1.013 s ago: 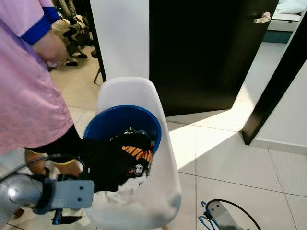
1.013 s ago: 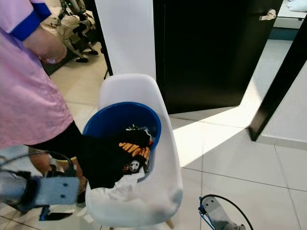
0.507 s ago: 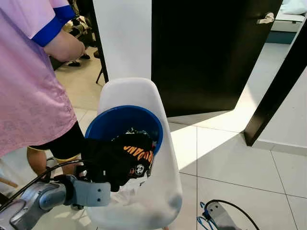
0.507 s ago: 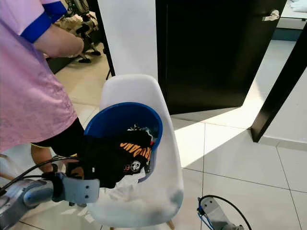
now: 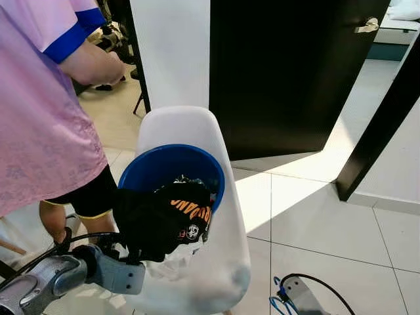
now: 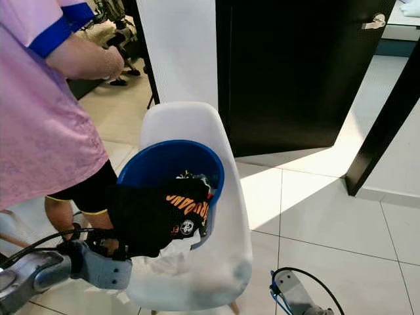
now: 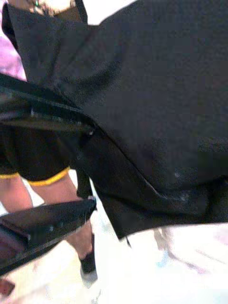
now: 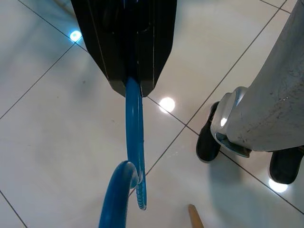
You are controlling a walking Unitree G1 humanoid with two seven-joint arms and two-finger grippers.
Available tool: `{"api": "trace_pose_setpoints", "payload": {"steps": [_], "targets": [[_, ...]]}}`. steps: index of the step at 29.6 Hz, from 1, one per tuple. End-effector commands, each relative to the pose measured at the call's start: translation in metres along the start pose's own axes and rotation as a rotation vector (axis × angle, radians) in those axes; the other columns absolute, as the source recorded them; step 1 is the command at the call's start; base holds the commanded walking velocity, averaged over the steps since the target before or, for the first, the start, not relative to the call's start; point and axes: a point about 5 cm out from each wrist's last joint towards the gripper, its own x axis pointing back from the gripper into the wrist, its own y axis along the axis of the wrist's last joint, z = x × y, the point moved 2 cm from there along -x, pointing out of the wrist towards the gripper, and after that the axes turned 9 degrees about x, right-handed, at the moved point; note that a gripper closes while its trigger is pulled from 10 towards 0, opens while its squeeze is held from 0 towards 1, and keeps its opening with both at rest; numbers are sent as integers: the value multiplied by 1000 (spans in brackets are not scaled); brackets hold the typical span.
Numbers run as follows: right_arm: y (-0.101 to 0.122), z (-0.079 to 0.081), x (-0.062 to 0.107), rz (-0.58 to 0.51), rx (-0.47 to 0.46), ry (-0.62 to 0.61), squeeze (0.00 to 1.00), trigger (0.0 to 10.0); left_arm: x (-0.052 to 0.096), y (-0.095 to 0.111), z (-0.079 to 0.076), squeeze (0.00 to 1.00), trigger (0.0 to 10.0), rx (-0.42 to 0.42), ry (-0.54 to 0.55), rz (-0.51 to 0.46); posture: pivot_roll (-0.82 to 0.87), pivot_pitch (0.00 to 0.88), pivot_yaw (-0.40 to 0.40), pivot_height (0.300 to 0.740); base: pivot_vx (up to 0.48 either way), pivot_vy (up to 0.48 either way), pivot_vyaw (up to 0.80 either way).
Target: Hang hanger
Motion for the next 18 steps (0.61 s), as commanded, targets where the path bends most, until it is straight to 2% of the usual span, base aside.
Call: {"api": "trace_pose_setpoints", "payload": {"steps": [1, 5, 12, 14, 18], "targets": [[-2, 3, 0, 6, 8, 11, 0, 10000, -4, 2, 1, 0, 0, -12, 20, -15, -35, 56, 10, 740, 0, 0, 0], [-2, 3, 0, 5, 6, 12, 0, 10000, -6, 2, 11, 0, 0, -36, 76, -28, -34, 57, 10, 740, 0, 0, 0], [-1, 3, 0, 2, 3, 16, 0, 10000, -10, 4, 13, 0, 0, -35, 95, -53, -36, 57, 11, 740, 0, 0, 0], [-1, 3, 0, 2, 3, 17, 0, 10000, -10, 5, 15, 0, 0, -28, 103, -62, -37, 57, 10, 740, 0, 0, 0], [-2, 4, 0, 2, 4, 19, 0, 10000, -11, 13, 32, 0, 0, 52, 155, -114, -34, 58, 8, 740, 0, 0, 0]]}}
